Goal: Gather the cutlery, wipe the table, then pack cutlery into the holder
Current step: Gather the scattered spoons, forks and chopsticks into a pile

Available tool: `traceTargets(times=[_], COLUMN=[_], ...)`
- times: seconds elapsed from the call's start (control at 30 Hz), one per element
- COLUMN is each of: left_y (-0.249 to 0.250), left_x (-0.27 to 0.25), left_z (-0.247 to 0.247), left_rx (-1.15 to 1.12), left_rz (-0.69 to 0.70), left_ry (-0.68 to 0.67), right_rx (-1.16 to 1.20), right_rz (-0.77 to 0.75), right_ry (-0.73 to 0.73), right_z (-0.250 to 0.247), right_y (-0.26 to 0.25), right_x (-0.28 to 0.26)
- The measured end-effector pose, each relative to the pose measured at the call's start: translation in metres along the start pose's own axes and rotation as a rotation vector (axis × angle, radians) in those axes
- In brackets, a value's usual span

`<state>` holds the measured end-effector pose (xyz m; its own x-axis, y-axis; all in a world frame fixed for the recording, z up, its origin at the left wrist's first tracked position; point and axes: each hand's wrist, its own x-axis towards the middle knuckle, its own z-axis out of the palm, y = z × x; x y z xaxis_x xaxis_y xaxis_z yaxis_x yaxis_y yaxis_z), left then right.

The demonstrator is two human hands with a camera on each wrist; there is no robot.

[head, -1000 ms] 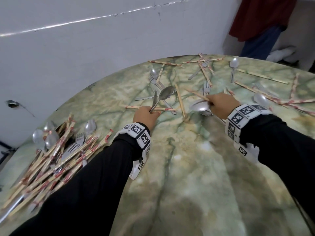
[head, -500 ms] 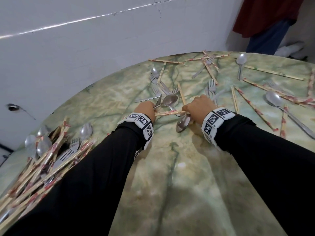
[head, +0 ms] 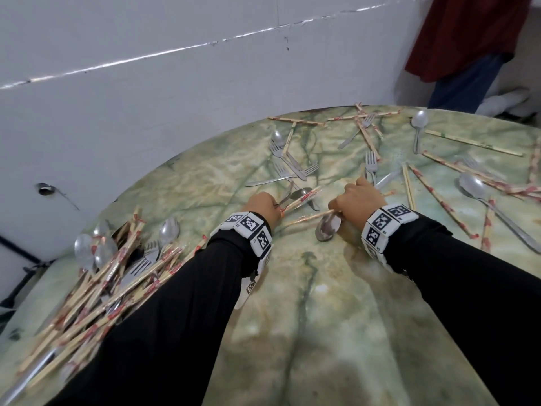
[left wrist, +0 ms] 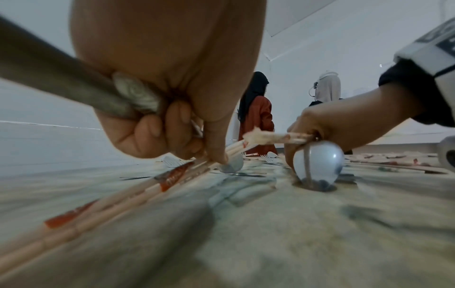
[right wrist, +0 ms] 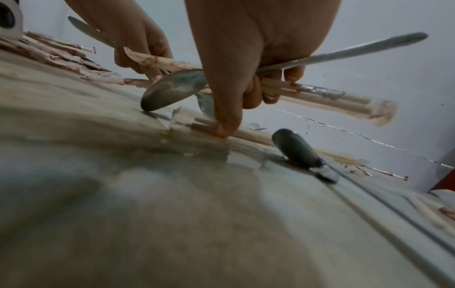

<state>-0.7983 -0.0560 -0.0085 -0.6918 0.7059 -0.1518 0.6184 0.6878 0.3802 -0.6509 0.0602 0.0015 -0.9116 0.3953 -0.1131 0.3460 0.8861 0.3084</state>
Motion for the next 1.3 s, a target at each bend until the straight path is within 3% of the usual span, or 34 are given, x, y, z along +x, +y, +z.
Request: traceTargets(times=[0.2, 0.3, 0.4, 0.53, 0.63, 0.73, 0.9, 1.07, 1.3], left_y=[-0.011, -0.011, -0.006, -0.002, -0.004, -0.013, -0.034, -0.061, -0.101], left_x=[-0.018, -0.034, -0.057, -0.100, -0.138, -0.179, -0.248, -0.306, -0.349], left_z=[-0.021, -0.039, -0.062, -0.099, -0.119, -0.125, -0.126, -0.118, -0.097], left_rx=[-0.120, -0.167, -0.306, -0.356, -0.383, -0.565, -0.874, -0.796, -0.820], left_rz=[0.010, 0.017, 0.024, 0.083, 0.117, 0.079, -0.029, -0.071, -0.218], left_ry=[-0.067, -0.034, -0.005, 0.038, 0.039, -0.005, -0.002, -0.026, -0.037], right_rx=[0.062, 0.351, 0.682, 0.926, 1.270, 1.503, 1.759, 1.940, 1.996], right_rz=[-0.043, 0.059, 0.269, 0.438, 0.419, 0.378, 0.465, 0.597, 0.766], right_ry=[0.085, 0.321, 0.555, 0.597, 0.634, 0.653, 0.561, 0.393, 0.031], right_z=[-0.013, -0.029, -0.057, -0.081, -0.100, -0.115, -0.132, -0.129, -0.114], right_y=[0.014, 0.024, 0.022, 0.025, 0.015, -0.006, -0.060, -0.121, -0.205], right_x=[-0.021, -0.038, -0.062, -0.080, -0.099, -0.123, -0.162, -0.189, -0.205])
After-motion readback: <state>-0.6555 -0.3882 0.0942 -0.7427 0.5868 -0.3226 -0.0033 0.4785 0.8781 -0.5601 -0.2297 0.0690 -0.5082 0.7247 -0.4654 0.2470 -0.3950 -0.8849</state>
